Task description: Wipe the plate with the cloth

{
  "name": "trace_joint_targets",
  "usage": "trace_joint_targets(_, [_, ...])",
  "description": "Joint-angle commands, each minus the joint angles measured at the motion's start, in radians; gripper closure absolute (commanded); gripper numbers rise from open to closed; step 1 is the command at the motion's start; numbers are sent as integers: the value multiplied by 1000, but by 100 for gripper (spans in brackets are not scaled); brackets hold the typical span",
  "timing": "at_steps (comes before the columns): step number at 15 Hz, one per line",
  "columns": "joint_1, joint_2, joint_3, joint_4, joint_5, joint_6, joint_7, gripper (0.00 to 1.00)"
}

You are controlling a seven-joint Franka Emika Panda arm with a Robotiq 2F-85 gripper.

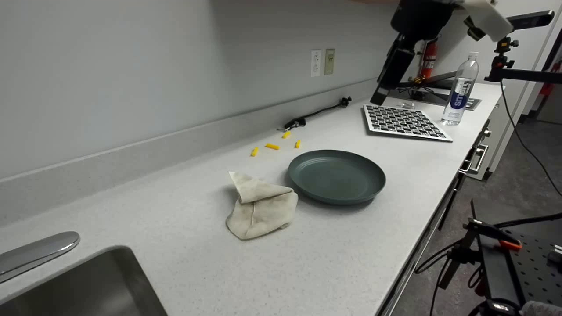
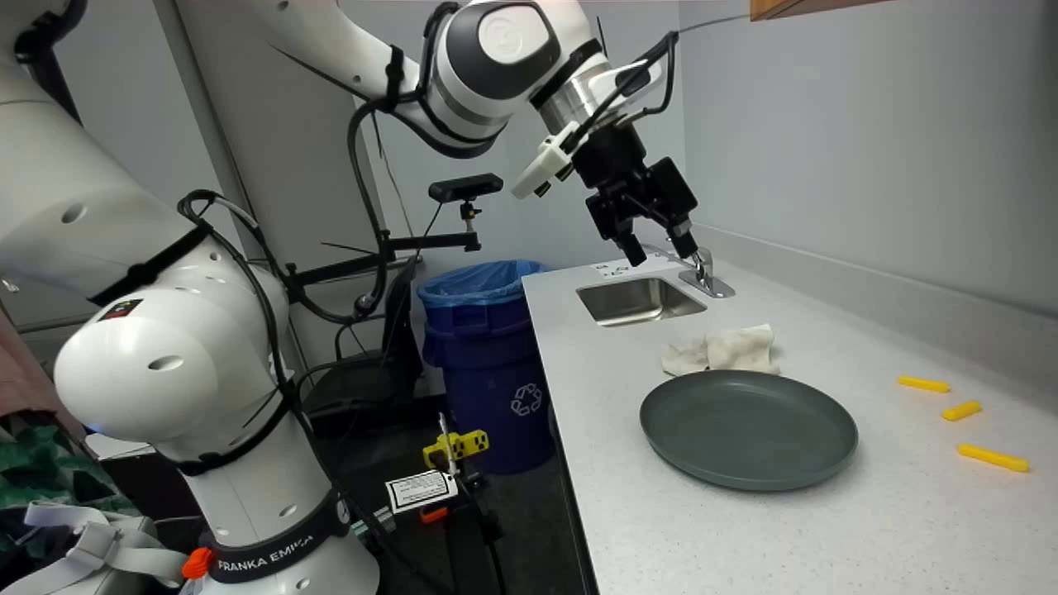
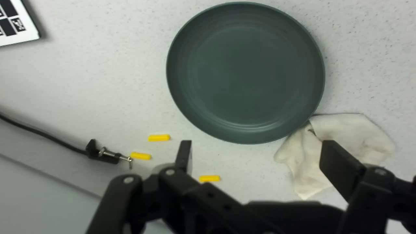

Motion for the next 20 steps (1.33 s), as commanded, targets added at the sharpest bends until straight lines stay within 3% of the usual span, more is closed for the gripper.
trace_joint_targets(1, [-14, -32, 7, -9, -4, -2, 4, 0])
trace_joint_targets(4, [-24, -86, 9, -32, -6, -2, 10, 0])
trace_joint_targets(20, [-24, -88, 11, -41, -6, -2, 13, 0])
